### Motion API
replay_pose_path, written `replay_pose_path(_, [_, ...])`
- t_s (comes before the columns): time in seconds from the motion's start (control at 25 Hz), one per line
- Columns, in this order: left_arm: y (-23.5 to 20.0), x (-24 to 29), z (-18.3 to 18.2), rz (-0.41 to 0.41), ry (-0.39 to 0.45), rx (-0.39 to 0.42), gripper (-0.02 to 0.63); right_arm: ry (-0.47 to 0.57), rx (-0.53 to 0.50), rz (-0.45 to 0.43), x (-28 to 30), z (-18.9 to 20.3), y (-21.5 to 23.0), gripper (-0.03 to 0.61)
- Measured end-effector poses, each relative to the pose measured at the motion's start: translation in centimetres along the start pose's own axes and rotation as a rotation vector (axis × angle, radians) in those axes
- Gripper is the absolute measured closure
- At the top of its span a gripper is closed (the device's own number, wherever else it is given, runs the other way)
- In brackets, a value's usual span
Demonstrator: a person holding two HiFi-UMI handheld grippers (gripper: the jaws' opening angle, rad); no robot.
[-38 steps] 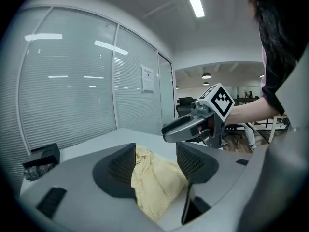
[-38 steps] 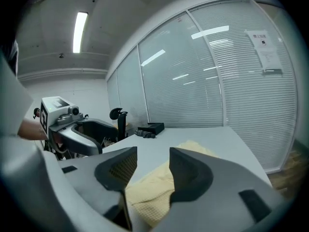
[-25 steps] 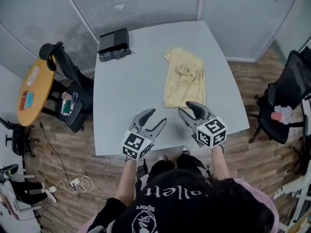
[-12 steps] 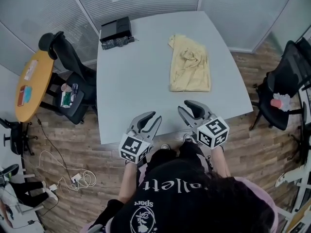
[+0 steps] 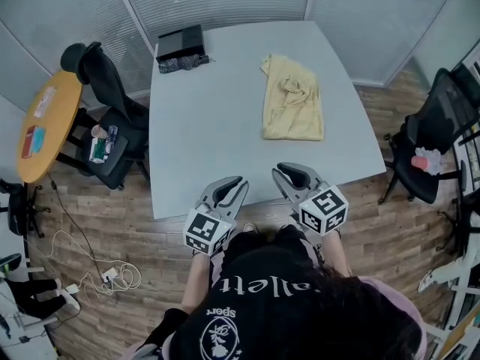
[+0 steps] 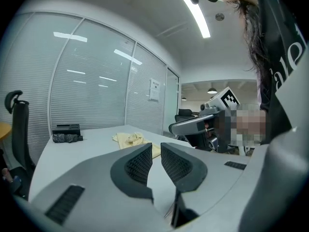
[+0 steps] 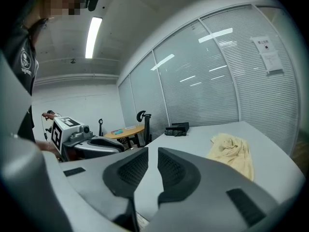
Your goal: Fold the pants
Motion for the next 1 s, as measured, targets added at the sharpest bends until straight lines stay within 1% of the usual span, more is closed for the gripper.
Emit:
replay_pose_path(0.28, [1.1,0.0,-1.8,-0.047,-0.011,0.030,0.540,-0.022,-0.022,-0.028,-1.2,-0.1,0.4,0.531])
replay_pose_path(0.48, [3.2,0.2,-2.8,-0.081,-0.014,0.017,0.540,-0.033,-0.037,-0.051,-3.1,-0.1,0.9,0.532])
replay_pose_path(0.8, [6.8,1.1,-3.8,-0.107,-0.014,-0.006,0.540,-0.031,-0.058,-0.050,-6.7,0.5,2.1,0.546])
replay_pose_path(1.0, [8.6,1.5,-4.1,-0.123,-0.017,-0.005,0.540,-0.025,-0.076,-0.063,-8.5,1.0,2.5,0.548])
Point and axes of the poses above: the fingertips, and each gripper's own axes: x forward along the fingers, y to its right, z out of its underside, the point moved 7 cm from there along -x, backward along the fingers, and after that the axes turned 13 degrees about x, right-handed, at the moved point
